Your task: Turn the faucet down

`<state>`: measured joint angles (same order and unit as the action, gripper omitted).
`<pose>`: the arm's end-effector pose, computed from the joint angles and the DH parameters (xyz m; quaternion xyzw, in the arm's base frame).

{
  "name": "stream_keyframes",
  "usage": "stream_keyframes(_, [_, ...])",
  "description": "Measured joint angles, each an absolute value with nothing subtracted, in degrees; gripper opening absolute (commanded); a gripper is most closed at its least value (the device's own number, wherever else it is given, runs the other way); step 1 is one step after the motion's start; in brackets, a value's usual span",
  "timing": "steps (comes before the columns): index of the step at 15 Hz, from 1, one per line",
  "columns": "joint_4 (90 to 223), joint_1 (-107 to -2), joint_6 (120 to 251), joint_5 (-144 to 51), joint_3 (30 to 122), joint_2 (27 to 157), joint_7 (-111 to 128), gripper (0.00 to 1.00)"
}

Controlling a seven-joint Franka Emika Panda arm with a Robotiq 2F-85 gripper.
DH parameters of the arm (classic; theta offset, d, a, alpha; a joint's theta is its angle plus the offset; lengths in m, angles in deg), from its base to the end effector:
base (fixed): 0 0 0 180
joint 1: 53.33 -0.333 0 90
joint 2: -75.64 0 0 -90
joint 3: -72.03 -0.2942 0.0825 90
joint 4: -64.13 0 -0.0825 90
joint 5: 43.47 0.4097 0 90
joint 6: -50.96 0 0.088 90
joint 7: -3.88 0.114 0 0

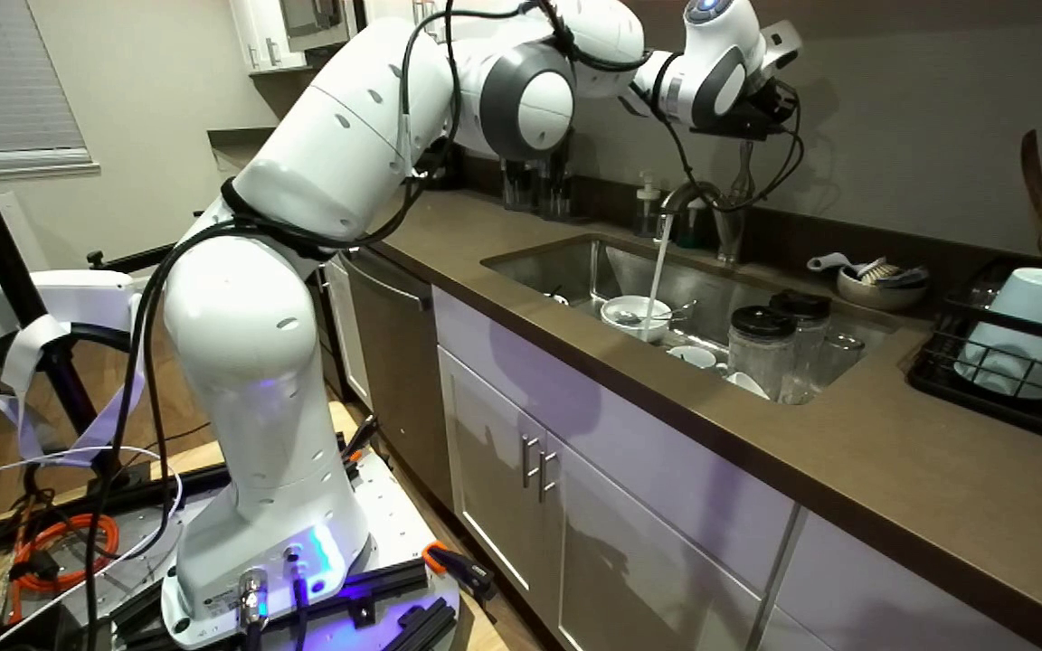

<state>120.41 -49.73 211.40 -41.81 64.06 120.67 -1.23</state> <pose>0.8267 0.0115 0.5032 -0.8673 -0.0204 -0.4957 0.0404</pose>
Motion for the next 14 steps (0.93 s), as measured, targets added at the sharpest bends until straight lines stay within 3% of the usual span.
stream_keyframes(14, [118.09,-49.73,207.83,-41.84,62.39,122.51,-3.57,0.02])
